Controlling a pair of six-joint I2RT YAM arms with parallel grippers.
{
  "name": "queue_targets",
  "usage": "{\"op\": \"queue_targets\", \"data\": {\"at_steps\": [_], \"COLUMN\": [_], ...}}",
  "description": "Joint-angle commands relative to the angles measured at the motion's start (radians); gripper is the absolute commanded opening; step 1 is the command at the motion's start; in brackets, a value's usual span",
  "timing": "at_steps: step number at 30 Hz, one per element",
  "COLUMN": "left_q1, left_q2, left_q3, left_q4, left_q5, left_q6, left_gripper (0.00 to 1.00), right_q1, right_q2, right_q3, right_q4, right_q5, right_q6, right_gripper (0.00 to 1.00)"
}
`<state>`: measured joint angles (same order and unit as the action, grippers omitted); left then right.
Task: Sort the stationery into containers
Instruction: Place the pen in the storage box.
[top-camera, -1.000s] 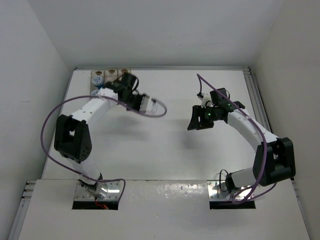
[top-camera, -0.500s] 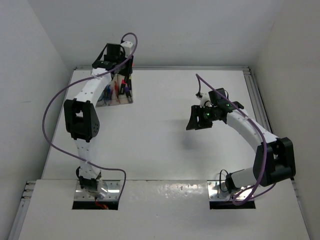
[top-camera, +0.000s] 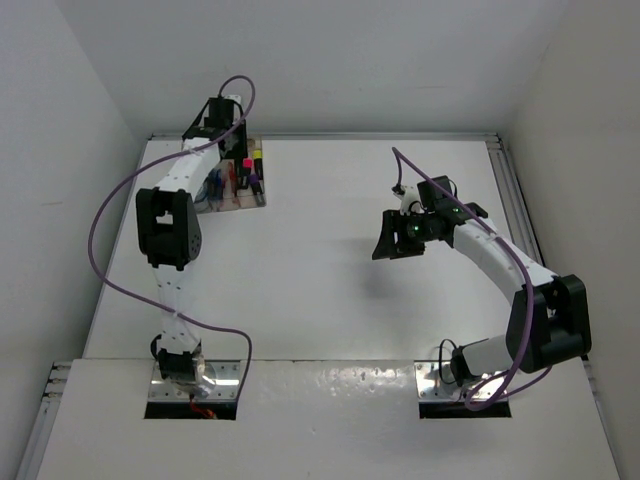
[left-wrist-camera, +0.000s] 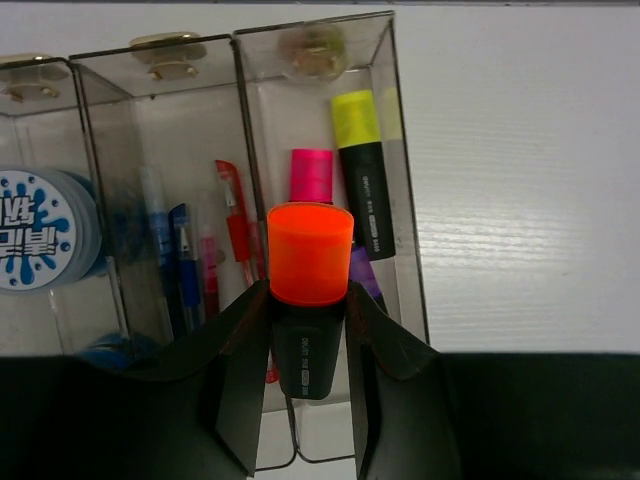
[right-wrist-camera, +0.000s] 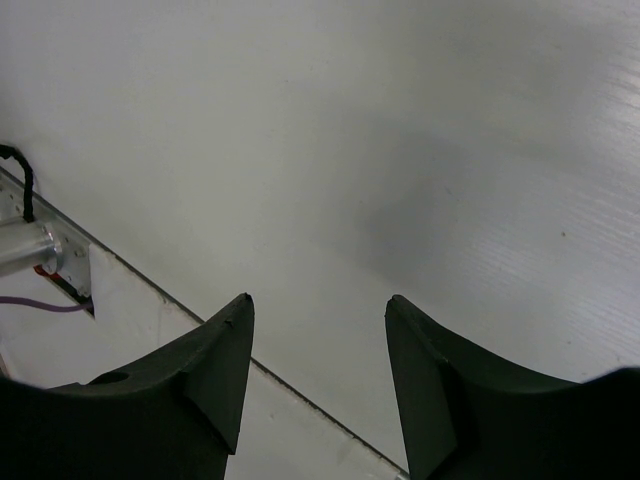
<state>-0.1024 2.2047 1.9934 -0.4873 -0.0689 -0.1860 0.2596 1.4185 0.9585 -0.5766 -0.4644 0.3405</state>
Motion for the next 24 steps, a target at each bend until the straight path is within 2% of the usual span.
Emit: {"op": "queue_targets", "data": {"at_steps": [1,5,6,7,9,11,16,20,22,23,24], "left_q1": [0.013,0.012,0.013,0.013,0.012,0.012,0.012,0.013,0.013,0.013,0.012], "left_q2": [-0.013,-0.02,-0.025,-0.031,-0.054,-0.074,-0.105,-0.207,-0.281,-0.305,-0.33], "left_q3": [-0.004,-0.008,-0.015,-0.019,-0.034,-0.044,-0.051,-0.088,-0.097,-0.099,-0.103], "left_q4": [0.013,-0.003,-0.007,-0.007,-0.001,0.001,-0.019,0.004,0.004,-0.014,-0.026], "left_q5": [-0.032,0.009,0.027,0.035,0.058,0.06,0.058,0.064,0.11,0.13,0.159], "left_q6": [-0.03,-0.02,-0.02,-0.024,-0.027,-0.032,-0.029,-0.026,-0.001,0.008,0.017], "left_gripper": [0.09,0.27,0.37,0.42,0.49,0.53,0.55,0.57,0.62,0.7,0.72], "right_q1": [0.003,0.001,0.003,0.003,0.003,0.001,-0.005,-0.014,-0.017,-0.031,-0.039], "right_q2": [-0.003,0.003,0.003,0.005,0.002,0.0,-0.007,-0.03,-0.055,-0.065,-0.076], "right_q3": [0.006,0.016,0.017,0.019,0.029,0.037,0.054,0.057,0.057,0.06,0.062], "right_q4": [0.026,0.02,0.017,0.014,0.005,0.001,-0.025,-0.035,-0.039,-0.046,-0.051], "right_q5": [0.001,0.004,0.004,0.003,0.01,0.017,0.024,0.041,0.052,0.059,0.066], "right_q6": [0.003,0.003,0.003,0.003,-0.003,-0.008,-0.015,-0.021,-0.023,-0.029,-0.035], "right_gripper": [0.55,0.58,0.58,0.58,0.59,0.59,0.59,0.59,0.59,0.59,0.6]}}
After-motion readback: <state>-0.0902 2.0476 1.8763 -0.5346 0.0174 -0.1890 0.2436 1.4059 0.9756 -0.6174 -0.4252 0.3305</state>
